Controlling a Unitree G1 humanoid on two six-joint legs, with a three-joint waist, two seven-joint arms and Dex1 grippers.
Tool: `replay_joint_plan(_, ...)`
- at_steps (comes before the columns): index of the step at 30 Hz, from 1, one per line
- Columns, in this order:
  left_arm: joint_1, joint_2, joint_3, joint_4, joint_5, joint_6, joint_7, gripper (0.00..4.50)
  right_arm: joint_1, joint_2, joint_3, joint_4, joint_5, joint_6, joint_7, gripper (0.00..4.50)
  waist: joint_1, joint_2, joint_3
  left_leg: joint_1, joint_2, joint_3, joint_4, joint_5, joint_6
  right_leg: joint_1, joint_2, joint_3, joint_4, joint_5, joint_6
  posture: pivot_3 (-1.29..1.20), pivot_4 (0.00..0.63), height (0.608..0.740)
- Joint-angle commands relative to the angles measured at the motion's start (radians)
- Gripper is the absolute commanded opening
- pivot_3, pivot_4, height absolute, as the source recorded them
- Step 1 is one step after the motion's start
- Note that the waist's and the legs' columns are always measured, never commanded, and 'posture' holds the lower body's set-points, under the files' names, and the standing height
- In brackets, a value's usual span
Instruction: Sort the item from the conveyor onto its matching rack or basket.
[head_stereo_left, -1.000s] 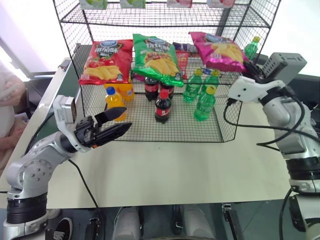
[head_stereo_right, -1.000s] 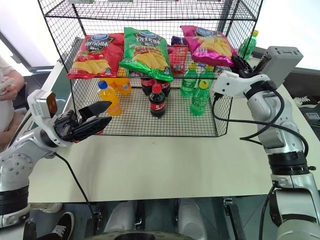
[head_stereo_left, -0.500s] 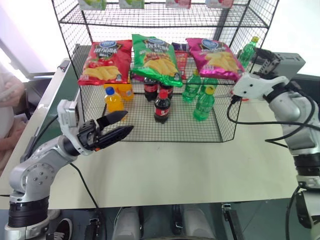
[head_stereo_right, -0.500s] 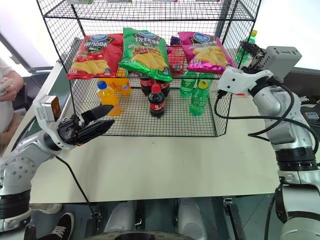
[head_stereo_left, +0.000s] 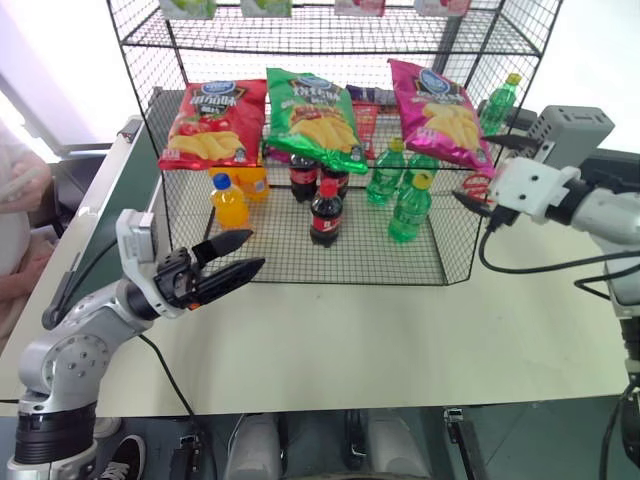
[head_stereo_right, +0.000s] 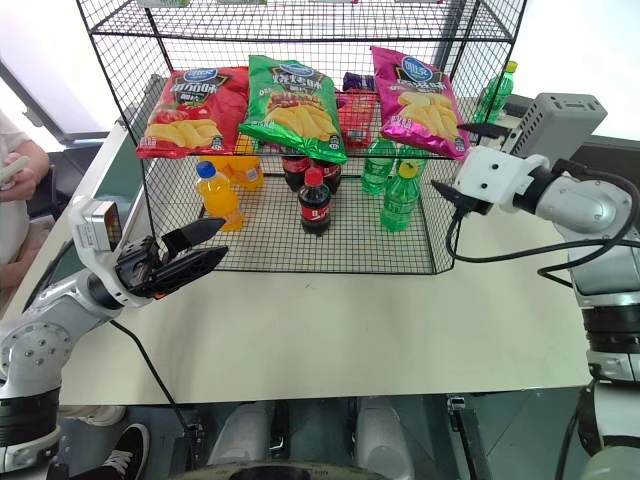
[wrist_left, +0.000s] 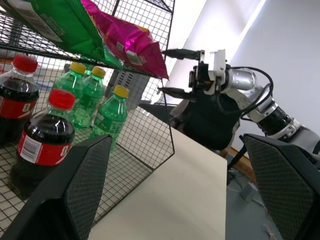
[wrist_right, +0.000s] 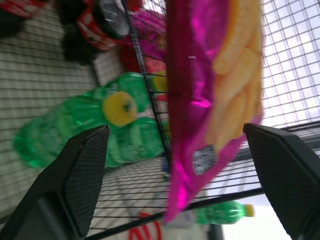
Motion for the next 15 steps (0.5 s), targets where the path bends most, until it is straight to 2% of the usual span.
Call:
replay_joint_plan(1, 0.000, 0.005, 0.006, 0.002, 0.027, -0.035, -0.021, 4.50, 0.019, -0.029, -0.119, -0.118, 0.188, 0.079, 0.079, 4.44, 0.001, 0.000, 0.000, 0.000, 0.000, 0.000, 0.000, 0.000, 0.000, 0.000, 0.000, 0.000, 0.000, 0.000, 0.000, 0.00, 0.150, 0.740)
replay_joint_plan(4, -0.020, 0.010, 0.001, 0.027, 0.053, -0.043, -0.016, 4.50, 0.043, -0.017, -0.210, -0.245, 0.454, 0.284, 0.144, 4.44, 0.002, 0.000, 0.000, 0.000, 0.000, 0.000, 0.000, 0.000, 0.000, 0.000, 0.000, 0.000, 0.000, 0.000, 0.000, 0.00, 0.150, 0.740)
replay_joint_plan(7, -0.044, 0.019, 0.002, 0.069, 0.114, -0.084, -0.020, 4.50, 0.090, 0.002, -0.283, -0.369, 0.727, 0.527, 0.134, 4.44, 0.002, 0.000, 0.000, 0.001, 0.000, -0.001, 0.000, 0.000, 0.000, 0.001, 0.000, 0.000, 0.000, 0.000, 0.000, 0.00, 0.150, 0.740)
replay_joint_plan(9, -0.059, 0.018, -0.005, 0.100, 0.177, -0.131, -0.011, 4.50, 0.136, 0.019, -0.284, -0.429, 0.797, 0.610, 0.106, 4.44, 0.003, -0.001, -0.001, 0.001, 0.000, -0.001, 0.000, 0.000, 0.000, 0.002, 0.000, -0.001, 0.000, 0.000, 0.000, 0.00, 0.150, 0.740)
replay_joint_plan(12, -0.067, 0.034, 0.009, 0.126, 0.217, -0.148, -0.001, 4.50, 0.276, 0.068, -0.225, -0.529, 0.802, 0.630, 0.105, 4.44, 0.005, -0.002, -0.001, 0.002, 0.000, -0.001, 0.000, -0.001, 0.001, 0.002, 0.000, -0.001, 0.000, 0.000, 0.000, 0.00, 0.150, 0.740)
replay_joint_plan(15, 0.000, 0.084, 0.056, 0.086, 0.244, -0.147, 0.007, 4.50, 0.330, 0.129, -0.204, -0.539, 0.855, 0.676, 0.081, 4.44, -0.003, -0.001, -0.001, 0.001, 0.000, -0.001, 0.000, -0.001, 0.002, 0.002, 0.000, 0.000, 0.000, 0.000, 0.000, 0.00, 0.150, 0.740)
